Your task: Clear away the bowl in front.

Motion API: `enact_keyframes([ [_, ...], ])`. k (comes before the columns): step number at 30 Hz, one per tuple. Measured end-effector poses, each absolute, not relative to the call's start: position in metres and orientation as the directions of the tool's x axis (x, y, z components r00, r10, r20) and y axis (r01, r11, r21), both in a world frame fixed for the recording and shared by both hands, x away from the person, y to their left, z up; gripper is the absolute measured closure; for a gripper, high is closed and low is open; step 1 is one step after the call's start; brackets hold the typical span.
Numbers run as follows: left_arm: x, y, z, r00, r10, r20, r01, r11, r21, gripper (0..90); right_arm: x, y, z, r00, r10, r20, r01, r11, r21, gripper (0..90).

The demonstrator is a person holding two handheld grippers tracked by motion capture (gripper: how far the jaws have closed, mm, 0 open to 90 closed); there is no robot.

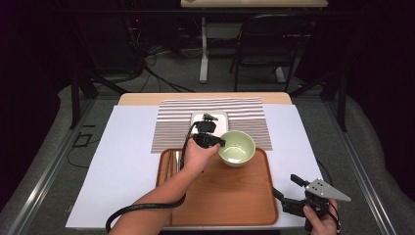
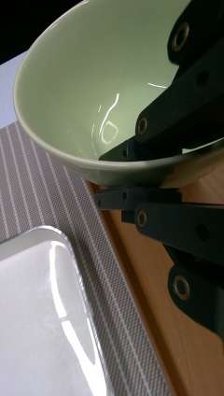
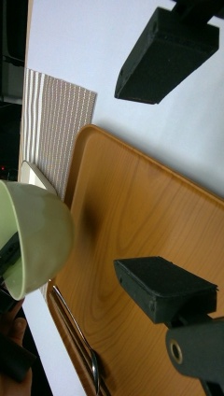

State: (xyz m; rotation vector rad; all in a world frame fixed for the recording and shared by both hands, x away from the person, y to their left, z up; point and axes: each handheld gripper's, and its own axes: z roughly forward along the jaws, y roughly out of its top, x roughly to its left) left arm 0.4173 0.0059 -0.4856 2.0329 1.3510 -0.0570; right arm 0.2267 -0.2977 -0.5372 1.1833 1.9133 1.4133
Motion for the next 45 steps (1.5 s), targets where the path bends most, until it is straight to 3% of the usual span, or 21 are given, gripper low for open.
enact_keyframes([
  [19,0.393,-0.029,-0.509,0.522,0.729,-0.443,0.823,-0.296,0.485,83.0,0.225,-0.296,-0.536,-0.54,0.836,0.097,0.332,0.105,0.937,14.7],
  [45,0.382,-0.06,-0.525,0.582,0.693,-0.426,0.789,-0.355,0.501,80.9,0.225,-0.295,-0.535,-0.541,0.836,0.087,0.331,0.117,0.936,14.7],
])
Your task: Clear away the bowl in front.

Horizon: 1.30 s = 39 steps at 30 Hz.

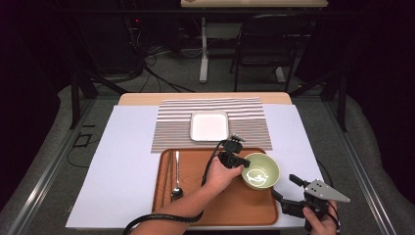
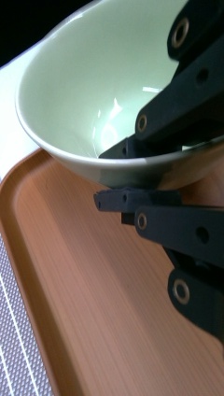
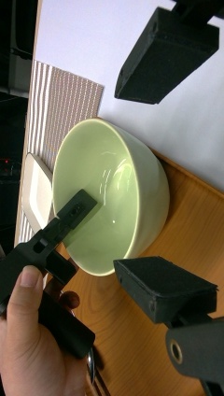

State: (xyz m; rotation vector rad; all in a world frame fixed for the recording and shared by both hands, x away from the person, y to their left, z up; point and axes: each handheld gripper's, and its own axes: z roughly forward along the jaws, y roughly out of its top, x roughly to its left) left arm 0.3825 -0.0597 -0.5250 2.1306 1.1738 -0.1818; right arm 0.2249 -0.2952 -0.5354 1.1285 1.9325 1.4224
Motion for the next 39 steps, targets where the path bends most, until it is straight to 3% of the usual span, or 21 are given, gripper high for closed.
enact_keyframes([
  [3,0.384,-0.057,-0.524,0.566,0.688,-0.455,0.803,-0.333,0.494,79.0,0.225,-0.295,-0.535,-0.541,0.837,0.086,0.33,0.117,0.937,14.6],
  [5,0.385,-0.054,-0.522,0.556,0.676,-0.483,0.81,-0.311,0.497,68.4,0.225,-0.295,-0.535,-0.539,0.837,0.089,0.332,0.115,0.936,14.7],
  [13,0.387,-0.04,-0.511,0.547,0.677,-0.492,0.805,-0.263,0.533,51.1,0.225,-0.295,-0.535,-0.539,0.838,0.087,0.332,0.116,0.936,14.7],
  [39,0.405,-0.005,-0.49,0.524,0.718,-0.458,0.791,-0.21,0.575,49.0,0.227,-0.295,-0.536,-0.539,0.838,0.084,0.332,0.119,0.936,14.6],
])
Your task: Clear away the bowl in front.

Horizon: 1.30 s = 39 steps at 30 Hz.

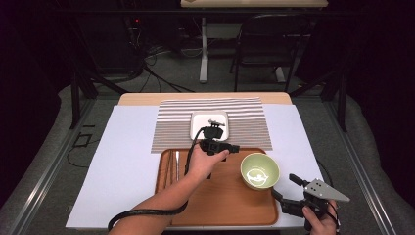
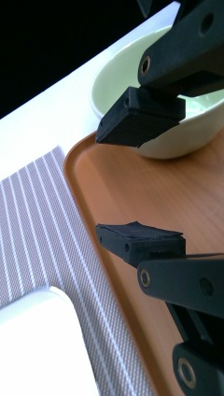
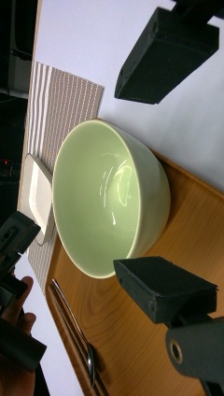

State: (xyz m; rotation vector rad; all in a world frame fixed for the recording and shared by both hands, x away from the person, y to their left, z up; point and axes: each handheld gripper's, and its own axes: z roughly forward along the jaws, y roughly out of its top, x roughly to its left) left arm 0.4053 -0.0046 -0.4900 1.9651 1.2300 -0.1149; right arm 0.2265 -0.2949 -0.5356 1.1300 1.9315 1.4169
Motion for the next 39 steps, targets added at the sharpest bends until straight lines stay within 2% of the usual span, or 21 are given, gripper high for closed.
enact_keyframes([
  [13,0.441,0.035,-0.489,0.452,0.791,-0.413,0.791,-0.141,0.595,46.2,0.228,-0.294,-0.535,-0.536,0.84,0.083,0.332,0.119,0.936,14.7],
  [17,0.449,0.048,-0.491,0.416,0.804,-0.424,0.802,-0.105,0.588,46.2,0.229,-0.294,-0.536,-0.537,0.84,0.08,0.331,0.123,0.936,14.7],
  [20,0.456,0.06,-0.494,0.374,0.791,-0.484,0.827,-0.048,0.561,46.2,0.228,-0.295,-0.536,-0.536,0.84,0.081,0.33,0.12,0.936,14.7],
  [27,0.468,0.081,-0.496,0.331,0.831,-0.447,0.818,-0.016,0.575,46.3,0.23,-0.293,-0.536,-0.542,0.837,0.079,0.33,0.126,0.935,14.7],
  [39,0.486,0.108,-0.505,0.248,0.861,-0.443,0.821,0.056,0.568,46.9,0.229,-0.293,-0.536,-0.548,0.833,0.074,0.328,0.133,0.935,14.6],
])
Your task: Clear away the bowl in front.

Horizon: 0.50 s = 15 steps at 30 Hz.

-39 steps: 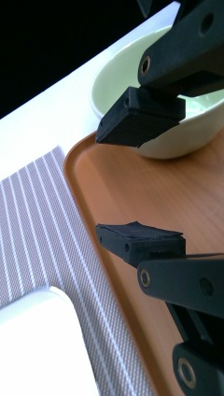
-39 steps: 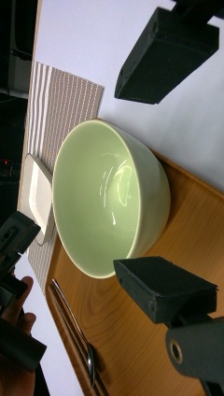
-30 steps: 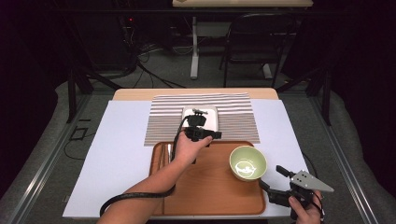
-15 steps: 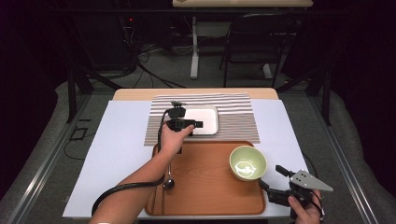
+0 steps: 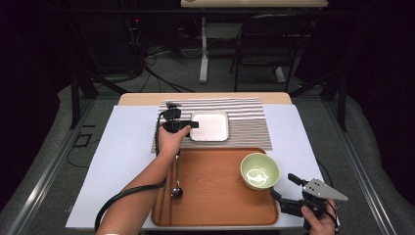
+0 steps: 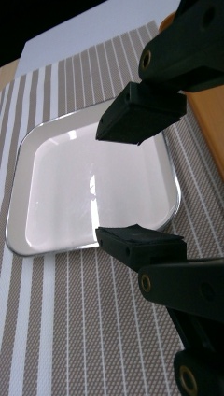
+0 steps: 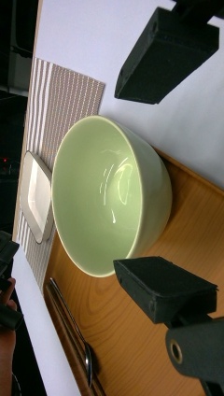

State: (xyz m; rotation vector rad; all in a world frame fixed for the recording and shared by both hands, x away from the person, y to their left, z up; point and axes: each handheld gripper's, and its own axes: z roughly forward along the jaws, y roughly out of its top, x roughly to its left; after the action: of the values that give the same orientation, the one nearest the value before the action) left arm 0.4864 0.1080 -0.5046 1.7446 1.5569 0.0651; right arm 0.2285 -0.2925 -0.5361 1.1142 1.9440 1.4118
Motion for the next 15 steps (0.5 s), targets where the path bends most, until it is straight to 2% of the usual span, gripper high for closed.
enact_keyframes([
  [15,0.508,0.12,-0.52,0.165,0.908,-0.386,0.844,0.073,0.532,48.5,0.227,-0.293,-0.535,-0.55,0.832,0.074,0.324,0.131,0.937,14.6],
])
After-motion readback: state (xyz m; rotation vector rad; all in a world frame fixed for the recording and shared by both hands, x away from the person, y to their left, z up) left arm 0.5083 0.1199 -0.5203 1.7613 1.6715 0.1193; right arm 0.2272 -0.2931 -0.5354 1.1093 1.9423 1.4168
